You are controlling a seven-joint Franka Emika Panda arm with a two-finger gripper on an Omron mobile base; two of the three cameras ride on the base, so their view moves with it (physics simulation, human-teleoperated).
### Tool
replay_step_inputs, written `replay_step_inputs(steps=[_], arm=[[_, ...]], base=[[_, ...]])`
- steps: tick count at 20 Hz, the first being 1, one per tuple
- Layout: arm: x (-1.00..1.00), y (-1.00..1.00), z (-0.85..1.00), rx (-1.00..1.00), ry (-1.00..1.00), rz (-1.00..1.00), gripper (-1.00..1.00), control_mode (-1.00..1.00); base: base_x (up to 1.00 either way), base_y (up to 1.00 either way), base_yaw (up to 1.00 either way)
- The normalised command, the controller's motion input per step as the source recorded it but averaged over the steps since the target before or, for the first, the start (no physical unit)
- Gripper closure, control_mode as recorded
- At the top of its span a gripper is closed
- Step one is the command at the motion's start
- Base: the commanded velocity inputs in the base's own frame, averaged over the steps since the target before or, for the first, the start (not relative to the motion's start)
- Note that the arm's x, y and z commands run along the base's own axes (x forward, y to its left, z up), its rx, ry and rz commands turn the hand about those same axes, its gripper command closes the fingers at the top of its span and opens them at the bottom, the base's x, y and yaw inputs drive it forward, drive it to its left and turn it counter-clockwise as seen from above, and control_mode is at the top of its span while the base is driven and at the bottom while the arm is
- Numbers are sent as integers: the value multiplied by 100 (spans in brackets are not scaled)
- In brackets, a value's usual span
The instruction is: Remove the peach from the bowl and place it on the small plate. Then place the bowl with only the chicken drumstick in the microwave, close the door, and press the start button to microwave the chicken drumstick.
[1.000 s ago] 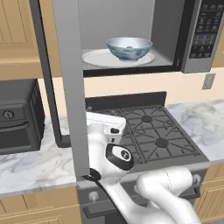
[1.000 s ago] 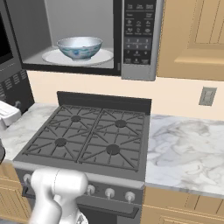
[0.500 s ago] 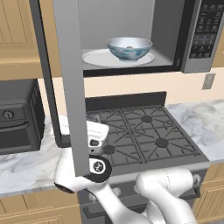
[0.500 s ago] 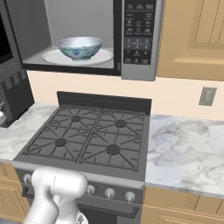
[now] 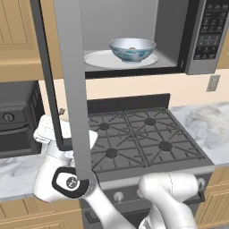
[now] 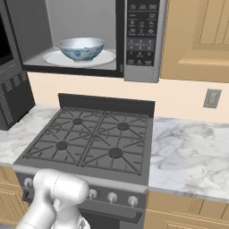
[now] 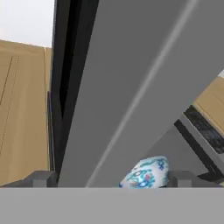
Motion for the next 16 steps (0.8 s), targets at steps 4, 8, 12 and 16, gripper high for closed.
replay_step_inputs(steps=[4, 8, 12, 16], arm=[[-31, 3, 78, 0, -25, -9, -100, -100], [-18, -13, 49, 5, -27, -2, -100, -100], [-3, -50, 26, 16, -23, 2, -100, -100], [-2, -71, 12, 22, -21, 6, -100, -100]], base=[[0, 0, 0], [0, 0, 0], [0, 0, 0], [0, 0, 0]])
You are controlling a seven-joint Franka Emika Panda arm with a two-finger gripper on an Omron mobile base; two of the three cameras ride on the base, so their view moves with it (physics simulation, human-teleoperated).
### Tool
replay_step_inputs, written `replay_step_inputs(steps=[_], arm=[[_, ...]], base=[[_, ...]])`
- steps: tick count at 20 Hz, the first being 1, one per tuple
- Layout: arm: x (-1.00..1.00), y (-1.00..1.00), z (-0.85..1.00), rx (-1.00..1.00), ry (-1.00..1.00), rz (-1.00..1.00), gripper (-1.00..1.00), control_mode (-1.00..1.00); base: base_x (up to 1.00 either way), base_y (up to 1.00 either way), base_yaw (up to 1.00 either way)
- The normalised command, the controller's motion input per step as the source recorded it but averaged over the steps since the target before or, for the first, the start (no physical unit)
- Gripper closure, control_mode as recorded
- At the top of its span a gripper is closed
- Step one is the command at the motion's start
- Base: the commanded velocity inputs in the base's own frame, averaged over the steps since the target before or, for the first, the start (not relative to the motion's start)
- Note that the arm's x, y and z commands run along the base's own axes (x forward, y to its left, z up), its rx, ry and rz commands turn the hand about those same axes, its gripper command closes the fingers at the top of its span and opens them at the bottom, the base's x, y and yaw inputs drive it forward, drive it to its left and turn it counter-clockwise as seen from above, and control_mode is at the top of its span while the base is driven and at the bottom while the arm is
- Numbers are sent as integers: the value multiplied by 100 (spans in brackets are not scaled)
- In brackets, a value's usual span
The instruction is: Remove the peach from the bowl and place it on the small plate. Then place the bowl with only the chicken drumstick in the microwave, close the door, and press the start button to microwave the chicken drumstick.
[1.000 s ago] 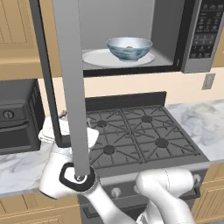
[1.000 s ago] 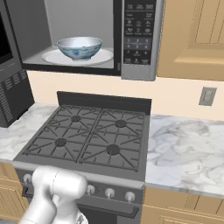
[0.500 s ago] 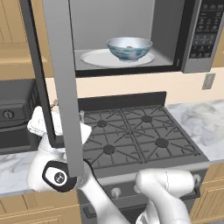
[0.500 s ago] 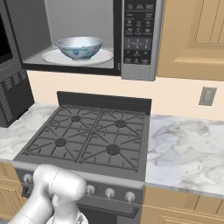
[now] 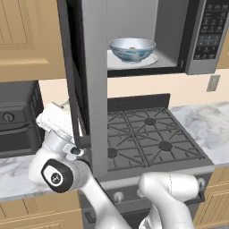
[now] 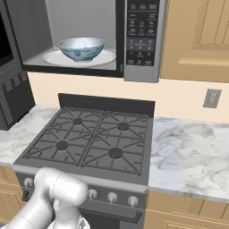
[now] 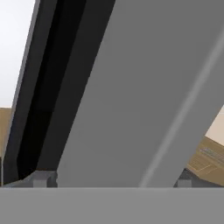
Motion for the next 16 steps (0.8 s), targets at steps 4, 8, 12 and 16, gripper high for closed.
replay_step_inputs(steps=[4, 8, 12, 16], arm=[[-4, -81, 0, 31, -12, 2, -100, -100], [-8, -71, 15, 51, -1, -5, -100, -100], [-1, -86, 24, 57, 1, -3, -100, -100], [0, -96, 13, 56, 1, 0, -100, -100]], base=[[0, 0, 0], [0, 0, 0], [0, 0, 0], [0, 0, 0]])
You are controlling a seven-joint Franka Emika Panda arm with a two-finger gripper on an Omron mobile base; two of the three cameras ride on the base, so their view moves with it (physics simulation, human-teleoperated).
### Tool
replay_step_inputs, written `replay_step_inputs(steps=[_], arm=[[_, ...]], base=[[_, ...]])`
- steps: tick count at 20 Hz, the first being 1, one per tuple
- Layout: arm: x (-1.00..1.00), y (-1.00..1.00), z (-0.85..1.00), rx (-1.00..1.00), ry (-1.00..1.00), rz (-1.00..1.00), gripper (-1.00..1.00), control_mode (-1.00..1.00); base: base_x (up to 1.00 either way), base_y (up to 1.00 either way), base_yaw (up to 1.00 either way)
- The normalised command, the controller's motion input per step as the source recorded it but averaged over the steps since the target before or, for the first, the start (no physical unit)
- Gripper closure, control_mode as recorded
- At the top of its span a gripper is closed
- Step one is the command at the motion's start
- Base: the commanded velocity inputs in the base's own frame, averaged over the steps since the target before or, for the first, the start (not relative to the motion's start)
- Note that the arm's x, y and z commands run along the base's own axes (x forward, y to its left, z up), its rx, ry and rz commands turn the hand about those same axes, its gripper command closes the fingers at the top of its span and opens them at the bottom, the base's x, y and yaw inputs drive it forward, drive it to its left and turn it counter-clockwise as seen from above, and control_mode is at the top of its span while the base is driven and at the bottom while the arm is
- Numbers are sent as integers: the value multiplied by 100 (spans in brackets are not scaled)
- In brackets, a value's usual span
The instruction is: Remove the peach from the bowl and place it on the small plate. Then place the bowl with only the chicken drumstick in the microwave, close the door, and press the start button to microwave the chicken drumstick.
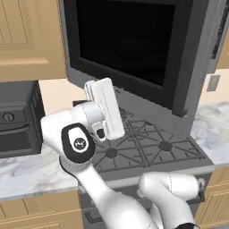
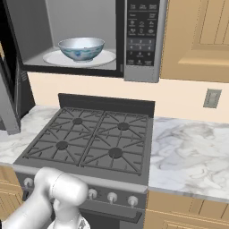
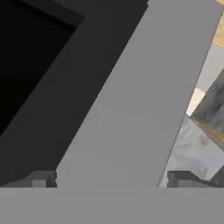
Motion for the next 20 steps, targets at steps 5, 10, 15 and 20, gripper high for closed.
replay_step_inputs(steps=[5, 10, 15, 20], arm=[[0, -100, 5, 54, 0, 2, -100, -100], [4, -94, 0, 41, -7, 12, -100, -100], [25, -75, 0, 33, -4, 22, -100, -100], [46, -42, -9, 27, -12, 37, -100, -100]], base=[[0, 0, 0], [0, 0, 0], [0, 0, 0], [0, 0, 0]])
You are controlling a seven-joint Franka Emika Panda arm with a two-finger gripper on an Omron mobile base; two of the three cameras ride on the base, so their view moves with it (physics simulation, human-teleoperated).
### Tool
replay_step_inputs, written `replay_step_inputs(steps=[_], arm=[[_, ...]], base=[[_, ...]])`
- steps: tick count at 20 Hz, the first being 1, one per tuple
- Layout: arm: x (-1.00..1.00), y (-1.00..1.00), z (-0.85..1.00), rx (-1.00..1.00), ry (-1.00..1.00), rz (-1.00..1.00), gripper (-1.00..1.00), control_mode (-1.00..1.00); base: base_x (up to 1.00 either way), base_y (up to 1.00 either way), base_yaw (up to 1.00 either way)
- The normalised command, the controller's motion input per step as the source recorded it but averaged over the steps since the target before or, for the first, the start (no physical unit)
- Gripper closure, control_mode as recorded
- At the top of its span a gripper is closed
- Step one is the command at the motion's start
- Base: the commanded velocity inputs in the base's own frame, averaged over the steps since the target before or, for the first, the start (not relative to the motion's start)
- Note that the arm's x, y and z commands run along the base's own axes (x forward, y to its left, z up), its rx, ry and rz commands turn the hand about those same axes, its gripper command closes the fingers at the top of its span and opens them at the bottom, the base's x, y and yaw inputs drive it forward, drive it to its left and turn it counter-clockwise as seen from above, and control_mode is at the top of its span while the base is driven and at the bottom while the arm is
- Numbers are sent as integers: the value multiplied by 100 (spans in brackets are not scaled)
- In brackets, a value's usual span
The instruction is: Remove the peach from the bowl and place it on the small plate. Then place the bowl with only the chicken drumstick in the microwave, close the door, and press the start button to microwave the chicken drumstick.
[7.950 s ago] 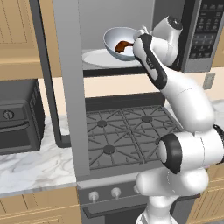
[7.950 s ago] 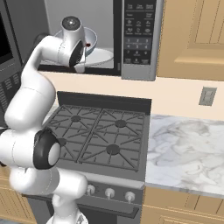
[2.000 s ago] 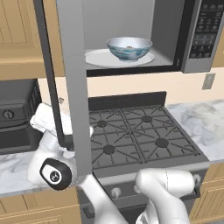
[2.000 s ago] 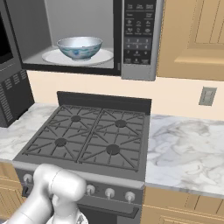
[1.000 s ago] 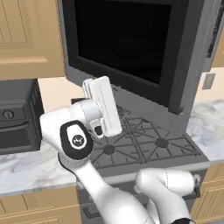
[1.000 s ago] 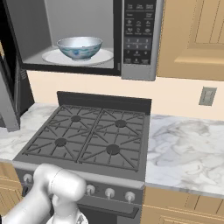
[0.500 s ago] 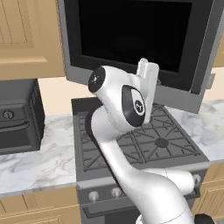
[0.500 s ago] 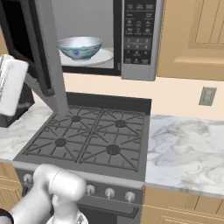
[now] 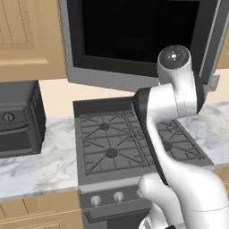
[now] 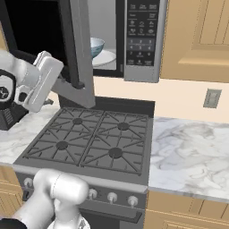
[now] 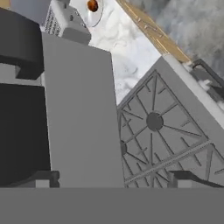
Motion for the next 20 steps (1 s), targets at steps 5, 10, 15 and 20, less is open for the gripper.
replay_step_inputs(steps=[5, 10, 15, 20], arm=[[59, -4, -15, 15, -12, 38, -100, -100], [57, 10, 0, 6, 0, 26, -100, -100], [53, 1, 0, 5, -2, 23, -100, -100], [45, 2, 0, 4, -4, 20, -100, -100]], base=[[0, 0, 0], [0, 0, 0], [0, 0, 0], [0, 0, 0]])
